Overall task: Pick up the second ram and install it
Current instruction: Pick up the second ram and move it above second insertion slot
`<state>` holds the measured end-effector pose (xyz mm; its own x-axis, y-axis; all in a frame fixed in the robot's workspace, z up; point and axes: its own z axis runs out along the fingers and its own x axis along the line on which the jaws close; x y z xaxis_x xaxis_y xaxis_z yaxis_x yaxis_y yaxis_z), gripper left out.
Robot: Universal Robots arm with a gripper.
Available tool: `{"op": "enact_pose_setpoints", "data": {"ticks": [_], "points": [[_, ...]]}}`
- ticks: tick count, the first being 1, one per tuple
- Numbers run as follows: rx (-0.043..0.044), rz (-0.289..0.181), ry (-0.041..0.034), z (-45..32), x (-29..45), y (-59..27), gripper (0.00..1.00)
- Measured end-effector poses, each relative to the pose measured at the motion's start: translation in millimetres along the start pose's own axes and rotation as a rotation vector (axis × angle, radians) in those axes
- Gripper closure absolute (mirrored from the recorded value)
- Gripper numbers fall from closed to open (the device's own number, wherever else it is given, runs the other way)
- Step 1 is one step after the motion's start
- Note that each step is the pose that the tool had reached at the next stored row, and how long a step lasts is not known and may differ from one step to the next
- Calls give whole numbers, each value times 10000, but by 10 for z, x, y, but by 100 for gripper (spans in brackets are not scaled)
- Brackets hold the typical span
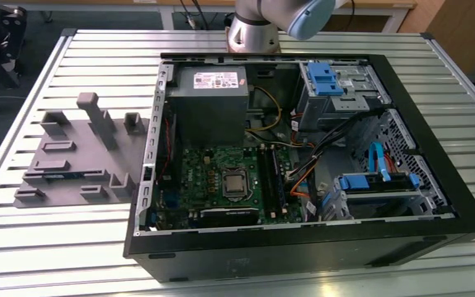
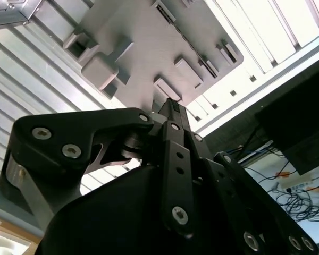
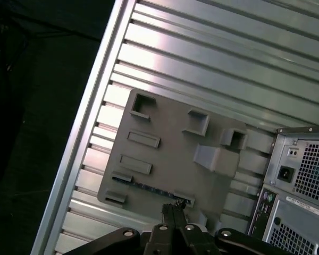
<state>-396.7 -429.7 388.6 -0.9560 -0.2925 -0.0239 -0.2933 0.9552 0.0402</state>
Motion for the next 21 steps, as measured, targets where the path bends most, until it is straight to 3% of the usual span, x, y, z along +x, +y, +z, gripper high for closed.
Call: {"op": "enact_pose_setpoints", "data": {"ticks": [21], "points": [[-12, -2351, 105, 6, 16, -1, 89]]}}
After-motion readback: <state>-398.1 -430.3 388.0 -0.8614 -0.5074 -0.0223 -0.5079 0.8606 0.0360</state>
